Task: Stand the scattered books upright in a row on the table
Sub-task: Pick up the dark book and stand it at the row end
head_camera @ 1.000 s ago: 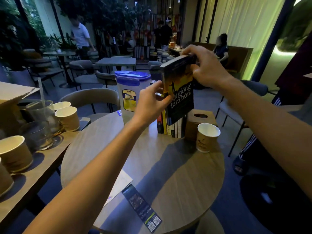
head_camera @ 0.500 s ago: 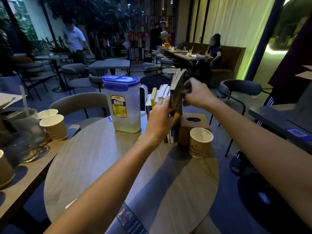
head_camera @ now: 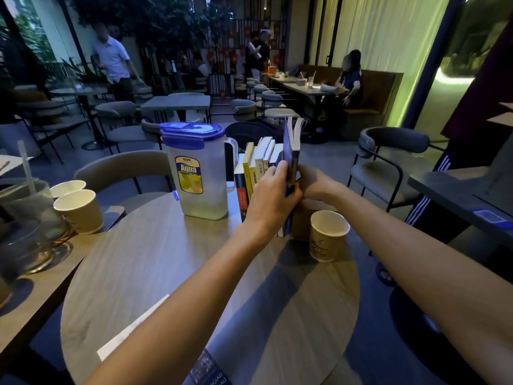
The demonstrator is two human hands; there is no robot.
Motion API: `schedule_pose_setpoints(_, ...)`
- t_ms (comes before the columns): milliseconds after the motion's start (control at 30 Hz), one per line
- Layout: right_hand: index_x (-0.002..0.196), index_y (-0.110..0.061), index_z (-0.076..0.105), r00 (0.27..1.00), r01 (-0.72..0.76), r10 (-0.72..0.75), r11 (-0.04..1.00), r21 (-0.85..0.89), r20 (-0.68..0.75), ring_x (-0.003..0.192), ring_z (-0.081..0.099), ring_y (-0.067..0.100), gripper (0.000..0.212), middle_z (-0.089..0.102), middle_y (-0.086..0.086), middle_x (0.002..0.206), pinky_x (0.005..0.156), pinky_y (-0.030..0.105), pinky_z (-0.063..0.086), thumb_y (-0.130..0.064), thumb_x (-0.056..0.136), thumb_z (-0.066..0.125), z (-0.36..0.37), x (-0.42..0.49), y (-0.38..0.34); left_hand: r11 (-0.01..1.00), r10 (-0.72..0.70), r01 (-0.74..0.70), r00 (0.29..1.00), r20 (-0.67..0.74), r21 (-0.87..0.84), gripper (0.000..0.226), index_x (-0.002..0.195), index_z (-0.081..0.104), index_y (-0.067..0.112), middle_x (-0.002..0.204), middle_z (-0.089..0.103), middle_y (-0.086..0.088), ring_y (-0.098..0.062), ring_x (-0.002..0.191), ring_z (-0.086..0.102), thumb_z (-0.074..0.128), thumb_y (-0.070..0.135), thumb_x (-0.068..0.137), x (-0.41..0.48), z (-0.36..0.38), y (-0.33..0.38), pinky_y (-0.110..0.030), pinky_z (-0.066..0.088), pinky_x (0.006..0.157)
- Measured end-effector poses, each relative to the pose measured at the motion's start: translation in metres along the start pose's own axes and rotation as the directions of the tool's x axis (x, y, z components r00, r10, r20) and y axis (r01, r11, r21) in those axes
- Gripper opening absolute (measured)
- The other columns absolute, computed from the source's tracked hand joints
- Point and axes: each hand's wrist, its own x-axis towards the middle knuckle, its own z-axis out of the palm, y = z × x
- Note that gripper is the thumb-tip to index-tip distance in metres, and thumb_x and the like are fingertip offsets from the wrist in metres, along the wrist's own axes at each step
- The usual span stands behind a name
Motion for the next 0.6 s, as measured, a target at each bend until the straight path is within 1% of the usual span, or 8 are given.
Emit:
schedule_pose_setpoints(100, 0.109, 0.000, 0.067, 0.999, -0.052, 0.052, 0.998, 0.018, -0.011, 0.097, 0.067, 0.032, 0.018, 0.069, 0.017, 0.100, 0.076, 0.032, 0.053, -0.001, 0.092, 0.061, 0.007, 0.005, 0.008, 1.000, -0.022, 0.022, 1.000, 0.006, 0.007, 0.016, 0.098, 0.052, 0.015, 0.091, 0.056, 0.003, -0.009, 0.080, 0.054, 0.066, 0.019, 0.091, -0.003, 0.003, -0.005, -0.021, 0.049, 0.068)
schedule_pose_setpoints(133, 0.108, 0.000, 0.068, 0.998, -0.068, 0.068, 0.997, 0.035, -0.015, 0.094, 0.067, 0.031, 0.018, 0.070, 0.016, 0.099, 0.075, 0.032, 0.053, -0.002, 0.093, 0.061, 0.008, 0.005, 0.010, 1.000, -0.024, 0.023, 1.000, 0.012, 0.005, 0.016, 0.099, 0.052, 0.014, 0.092, 0.056, 0.005, -0.008, 0.082, 0.055, 0.065, 0.019, 0.092, -0.005, 0.004, -0.006, -0.021, 0.049, 0.069)
schedule_pose_setpoints(233, 0.106, -0.003, 0.070, 0.996, -0.082, 0.087, 0.987, 0.138, -0.025, 0.094, 0.068, 0.029, 0.015, 0.072, 0.015, 0.100, 0.083, 0.039, 0.057, -0.007, 0.096, 0.059, 0.008, 0.005, 0.015, 0.999, -0.044, 0.044, 0.999, 0.025, -0.012, 0.018, 0.104, 0.052, 0.015, 0.096, 0.055, 0.010, -0.004, 0.087, 0.056, 0.065, 0.021, 0.093, -0.008, 0.006, -0.009, -0.018, 0.049, 0.072)
schedule_pose_setpoints(300, 0.099, -0.011, 0.069, 0.993, -0.105, 0.113, 0.963, 0.249, -0.019, 0.087, 0.067, 0.021, 0.013, 0.070, 0.007, 0.092, 0.073, 0.031, 0.054, -0.011, 0.100, 0.056, 0.007, 0.003, 0.017, 0.997, -0.067, 0.068, 0.997, 0.044, -0.037, 0.019, 0.105, 0.051, 0.016, 0.094, 0.057, 0.010, -0.003, 0.087, 0.059, 0.065, 0.022, 0.094, -0.010, 0.008, -0.010, -0.015, 0.048, 0.070)
schedule_pose_setpoints(367, 0.094, -0.016, 0.068, 0.991, -0.122, 0.133, 0.936, 0.330, -0.009, 0.076, 0.067, 0.015, 0.015, 0.068, 0.003, 0.085, 0.062, 0.022, 0.049, -0.013, 0.101, 0.055, 0.007, 0.001, 0.019, 0.993, -0.088, 0.094, 0.993, 0.074, -0.073, 0.022, 0.108, 0.051, 0.015, 0.094, 0.061, 0.007, -0.005, 0.087, 0.063, 0.065, 0.022, 0.093, -0.012, 0.010, -0.012, -0.017, 0.052, 0.070)
schedule_pose_setpoints(467, 0.103, -0.009, 0.068, 0.983, -0.173, 0.183, 0.888, 0.425, 0.016, 0.066, 0.067, 0.011, 0.012, 0.069, 0.007, 0.085, 0.049, 0.014, 0.049, -0.014, 0.101, 0.057, 0.010, -0.001, 0.021, 0.985, -0.138, 0.150, 0.982, 0.132, -0.088, 0.022, 0.111, 0.051, 0.015, 0.096, 0.064, 0.003, -0.011, 0.088, 0.068, 0.064, 0.022, 0.094, -0.017, 0.013, -0.018, -0.023, 0.058, 0.072)
schedule_pose_setpoints(533, 0.108, -0.007, 0.066, 0.981, -0.186, 0.191, 0.874, 0.448, 0.034, 0.070, 0.069, 0.015, 0.013, 0.070, 0.011, 0.091, 0.052, 0.017, 0.051, -0.012, 0.100, 0.057, 0.012, 0.000, 0.022, 0.989, -0.135, 0.142, 0.981, 0.142, -0.037, 0.016, 0.107, 0.053, 0.016, 0.096, 0.064, 0.003, -0.013, 0.088, 0.068, 0.061, 0.022, 0.095, -0.020, 0.015, -0.024, -0.029, 0.060, 0.075)
schedule_pose_setpoints(600, 0.112, -0.009, 0.065, 0.982, -0.179, 0.183, 0.873, 0.453, 0.037, 0.080, 0.073, 0.021, 0.015, 0.072, 0.014, 0.099, 0.062, 0.027, 0.058, -0.011, 0.099, 0.058, 0.013, 0.001, 0.024, 0.993, -0.115, 0.113, 0.984, 0.136, 0.023, 0.010, 0.100, 0.055, 0.015, 0.094, 0.066, -0.002, -0.016, 0.087, 0.069, 0.058, 0.024, 0.097, -0.023, 0.014, -0.028, -0.035, 0.061, 0.075)
